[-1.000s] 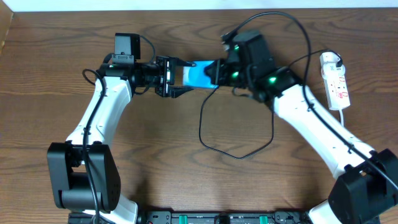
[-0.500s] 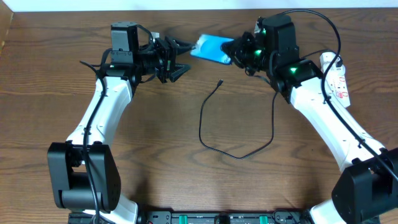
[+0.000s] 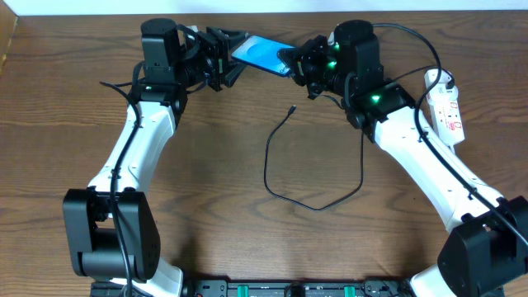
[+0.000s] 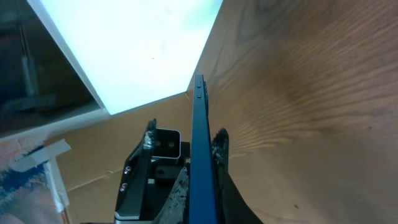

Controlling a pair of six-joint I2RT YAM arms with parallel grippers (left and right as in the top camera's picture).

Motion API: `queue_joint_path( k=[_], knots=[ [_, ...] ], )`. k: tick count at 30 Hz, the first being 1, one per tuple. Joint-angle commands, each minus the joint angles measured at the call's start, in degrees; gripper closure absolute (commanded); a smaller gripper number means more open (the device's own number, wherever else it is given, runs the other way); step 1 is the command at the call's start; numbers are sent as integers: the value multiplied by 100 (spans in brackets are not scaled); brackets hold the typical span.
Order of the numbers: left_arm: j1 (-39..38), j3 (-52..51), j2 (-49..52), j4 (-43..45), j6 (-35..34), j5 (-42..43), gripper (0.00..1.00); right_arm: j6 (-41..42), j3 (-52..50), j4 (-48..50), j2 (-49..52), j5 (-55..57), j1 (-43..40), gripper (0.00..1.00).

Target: Plug charger to phone and switch on socket

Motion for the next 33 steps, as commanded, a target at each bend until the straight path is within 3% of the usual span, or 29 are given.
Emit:
queue_joint_path(
  k=[1, 12, 26, 33],
  knots=[
    [-33, 52, -114, 59, -271, -162, 39, 378, 96, 94, 26, 59, 59, 99],
    [-363, 52, -111, 59, -396, -225, 50, 496, 96, 151, 26, 28, 63, 99],
    [-365, 52, -111, 59, -546, -199, 92, 348, 94, -66, 26, -33, 63, 99],
    [-365, 52, -114, 61, -697, -157, 93, 341, 92, -356, 26, -31, 81, 99]
  ],
)
